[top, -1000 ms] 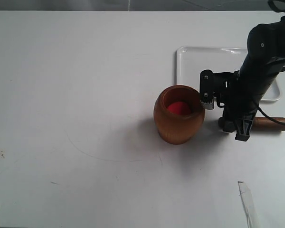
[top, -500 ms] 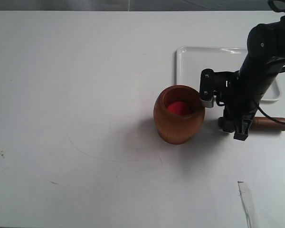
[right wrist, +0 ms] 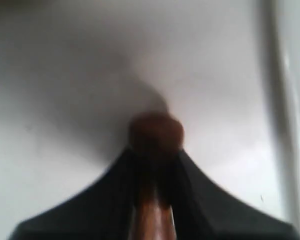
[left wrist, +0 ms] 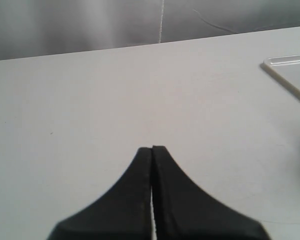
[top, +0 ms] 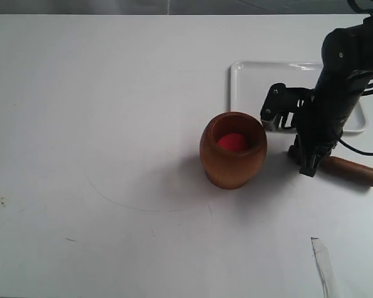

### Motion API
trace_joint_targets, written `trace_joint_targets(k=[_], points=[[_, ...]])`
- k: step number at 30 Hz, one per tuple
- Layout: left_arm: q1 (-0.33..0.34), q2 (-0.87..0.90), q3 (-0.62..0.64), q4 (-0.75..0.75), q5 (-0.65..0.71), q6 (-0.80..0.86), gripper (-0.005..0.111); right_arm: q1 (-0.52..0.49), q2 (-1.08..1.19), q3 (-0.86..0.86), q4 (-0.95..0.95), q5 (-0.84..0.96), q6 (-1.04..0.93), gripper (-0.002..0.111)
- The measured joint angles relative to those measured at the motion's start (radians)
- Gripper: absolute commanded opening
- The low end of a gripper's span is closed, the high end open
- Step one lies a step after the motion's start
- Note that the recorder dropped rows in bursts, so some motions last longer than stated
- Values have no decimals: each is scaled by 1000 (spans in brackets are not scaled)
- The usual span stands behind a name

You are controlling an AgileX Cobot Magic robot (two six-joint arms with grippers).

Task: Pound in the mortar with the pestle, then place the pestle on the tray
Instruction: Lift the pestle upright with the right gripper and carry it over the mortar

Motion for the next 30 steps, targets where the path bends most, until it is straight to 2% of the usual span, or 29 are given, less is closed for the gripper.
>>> trace_joint_targets(k=[6, 12, 19, 26, 30], points=[[0, 0, 0, 0, 0, 0, 0, 22, 2, -2, -104, 14, 169, 0], [0, 0, 0, 0, 0, 0, 0, 22, -12, 5, -187, 19, 226, 0], [0, 0, 0, 0, 0, 0, 0, 18, -141, 46, -203, -5, 256, 0], [0, 0, 0, 0, 0, 0, 0, 18, -476, 46, -56, -216, 283, 0], [0, 0, 0, 0, 0, 0, 0, 18, -662, 46, 187, -435, 271, 0]])
